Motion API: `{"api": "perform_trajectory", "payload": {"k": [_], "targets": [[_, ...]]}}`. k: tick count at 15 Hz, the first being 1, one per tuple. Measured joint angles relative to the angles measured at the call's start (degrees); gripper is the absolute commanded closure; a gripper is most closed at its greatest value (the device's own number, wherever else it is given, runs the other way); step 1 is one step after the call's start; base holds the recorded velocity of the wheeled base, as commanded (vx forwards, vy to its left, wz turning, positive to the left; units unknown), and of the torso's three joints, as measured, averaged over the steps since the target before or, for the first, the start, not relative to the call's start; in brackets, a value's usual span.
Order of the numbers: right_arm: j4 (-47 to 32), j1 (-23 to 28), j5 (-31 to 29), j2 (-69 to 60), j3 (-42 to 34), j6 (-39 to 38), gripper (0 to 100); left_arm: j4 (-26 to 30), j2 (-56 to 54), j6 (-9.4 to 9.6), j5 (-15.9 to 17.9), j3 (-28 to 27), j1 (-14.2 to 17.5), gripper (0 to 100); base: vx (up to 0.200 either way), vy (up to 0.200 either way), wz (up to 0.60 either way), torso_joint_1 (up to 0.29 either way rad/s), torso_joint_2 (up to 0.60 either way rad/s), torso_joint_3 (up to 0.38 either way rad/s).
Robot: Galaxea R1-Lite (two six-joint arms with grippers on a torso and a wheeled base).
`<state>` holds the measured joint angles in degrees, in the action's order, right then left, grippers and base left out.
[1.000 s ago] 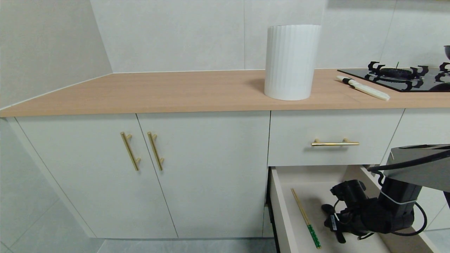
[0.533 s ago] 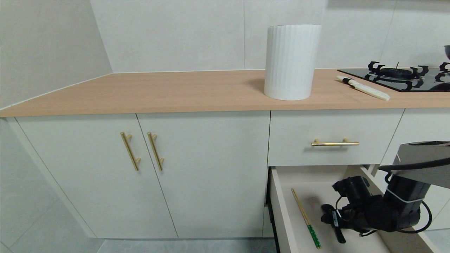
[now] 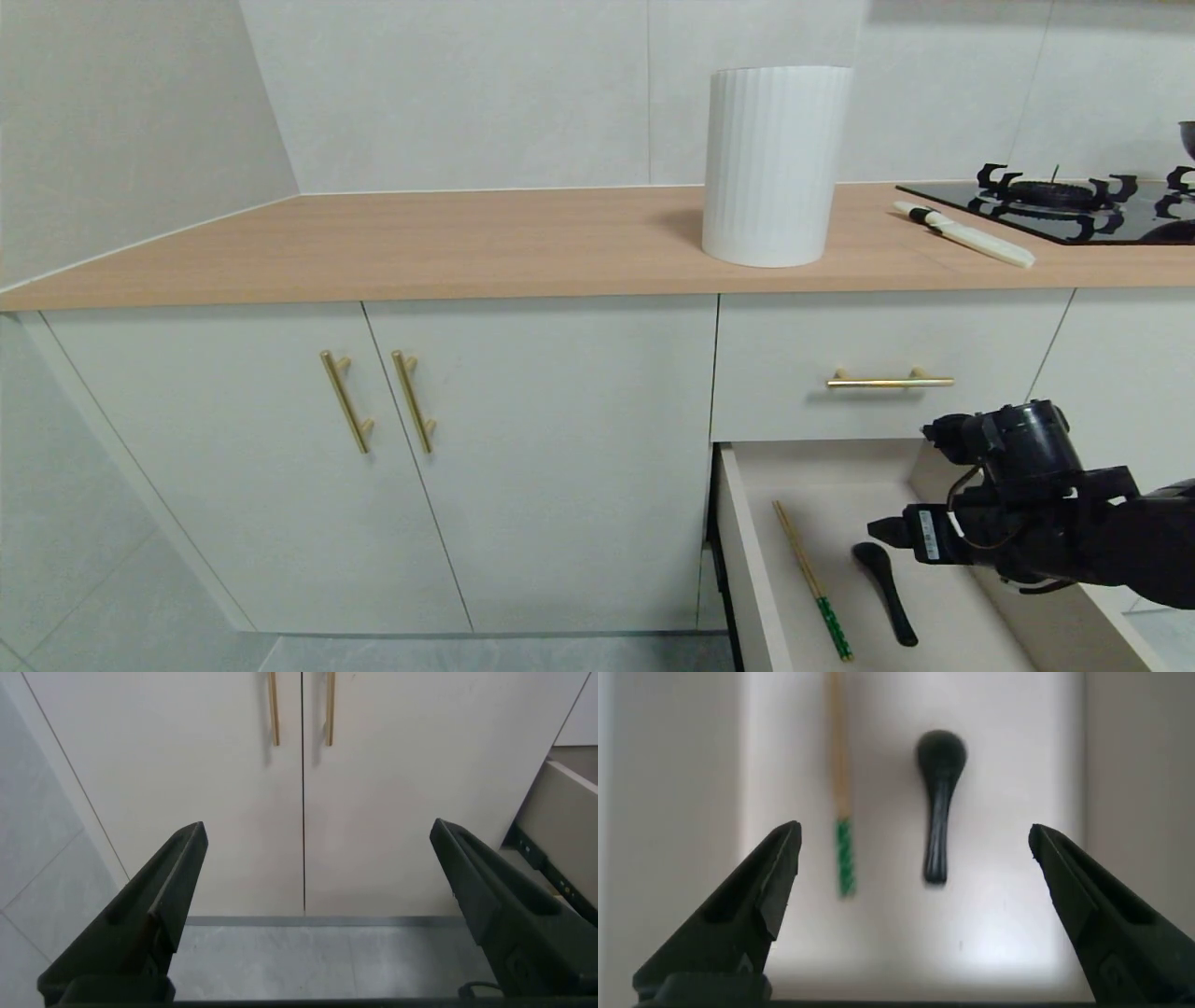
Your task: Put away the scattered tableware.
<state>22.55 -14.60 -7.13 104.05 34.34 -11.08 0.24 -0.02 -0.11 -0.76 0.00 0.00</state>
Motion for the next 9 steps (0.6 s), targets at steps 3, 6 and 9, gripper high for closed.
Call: {"api": "perform_trajectory", "payload": {"k": [3, 6, 9], "targets": [[-6.1, -2.5, 0.0, -7.6, -0.1, 1.8, 0, 0.0, 0.0, -0.02, 0.0, 0.0, 0.0, 0, -0.133, 0.000, 0.00, 0.002, 0.00, 0.005], [-8.4, -3.2, 0.0, -11.0, -0.2, 2.4, 0, 0.0, 0.0, -0.05, 0.0, 0.0, 0.0, 0, -0.200, 0.000, 0.00, 0.001, 0.00, 0.009], [-9.3, -3.7, 0.0, -12.6, -0.4, 4.0, 0, 0.0, 0.0, -0.02, 0.0, 0.0, 0.0, 0, -0.200, 0.000, 0.00, -0.006, 0.00, 0.009]]}}
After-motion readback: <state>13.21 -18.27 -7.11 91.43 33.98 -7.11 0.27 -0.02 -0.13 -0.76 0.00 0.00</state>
